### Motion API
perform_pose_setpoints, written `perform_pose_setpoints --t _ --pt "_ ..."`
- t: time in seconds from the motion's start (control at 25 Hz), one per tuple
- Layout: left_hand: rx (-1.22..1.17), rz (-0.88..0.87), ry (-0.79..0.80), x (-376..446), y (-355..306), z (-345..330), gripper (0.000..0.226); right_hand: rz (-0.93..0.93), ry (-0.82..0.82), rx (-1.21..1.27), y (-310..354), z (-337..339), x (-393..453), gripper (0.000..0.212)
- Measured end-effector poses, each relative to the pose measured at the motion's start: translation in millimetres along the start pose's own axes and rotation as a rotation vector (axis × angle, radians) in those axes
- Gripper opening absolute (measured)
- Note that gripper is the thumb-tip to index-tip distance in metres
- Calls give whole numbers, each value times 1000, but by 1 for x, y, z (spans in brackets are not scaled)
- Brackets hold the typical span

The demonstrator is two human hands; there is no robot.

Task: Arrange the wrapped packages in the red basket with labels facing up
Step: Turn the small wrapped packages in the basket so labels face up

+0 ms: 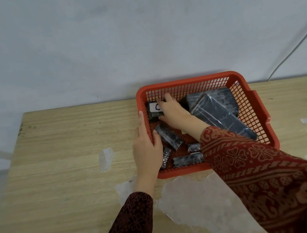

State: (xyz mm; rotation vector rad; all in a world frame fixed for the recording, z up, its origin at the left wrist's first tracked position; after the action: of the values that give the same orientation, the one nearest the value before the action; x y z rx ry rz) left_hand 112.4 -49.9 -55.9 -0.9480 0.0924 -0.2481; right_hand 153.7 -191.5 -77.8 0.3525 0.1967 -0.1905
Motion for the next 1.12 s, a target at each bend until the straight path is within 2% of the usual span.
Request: perform_pose_setpoints --t 0.24,0.36,0.44,0.52,0.72,0.92,1.12 --pt "5 1 -13 1 0 1 68 35 44 -230 10 -9 -9 62" --pt "4 -18 -16 1 -1 2 69 88 -22 -253 22 1 -16 61" --pt "6 -26 -21 1 -1 1 68 97 -16 -183 31 -5 -26 47" --pt "8 -16 -22 2 1 2 69 23 12 -131 31 -17 -39 36" --pt "12 -27 -23 1 -2 3 68 -73 117 -77 18 -23 -52 42" --pt "3 -35 -12 -1 -4 4 69 -111 174 288 6 8 -53 36" --pt "-7 -4 -1 -1 -1 3 73 -51 286 470 2 40 -50 21"
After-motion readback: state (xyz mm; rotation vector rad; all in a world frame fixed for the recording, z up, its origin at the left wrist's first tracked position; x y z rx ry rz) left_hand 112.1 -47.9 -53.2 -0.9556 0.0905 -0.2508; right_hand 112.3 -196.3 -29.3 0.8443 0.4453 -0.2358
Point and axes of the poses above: each hand's wrist, its own x-axis towards the middle knuckle, its own z-axis out of the back of the hand, y = z × x, the point moved 9 cm from there along x, towards the middle knuckle, and after that the axes turned 4 degrees about z, right-handed, at the moved point
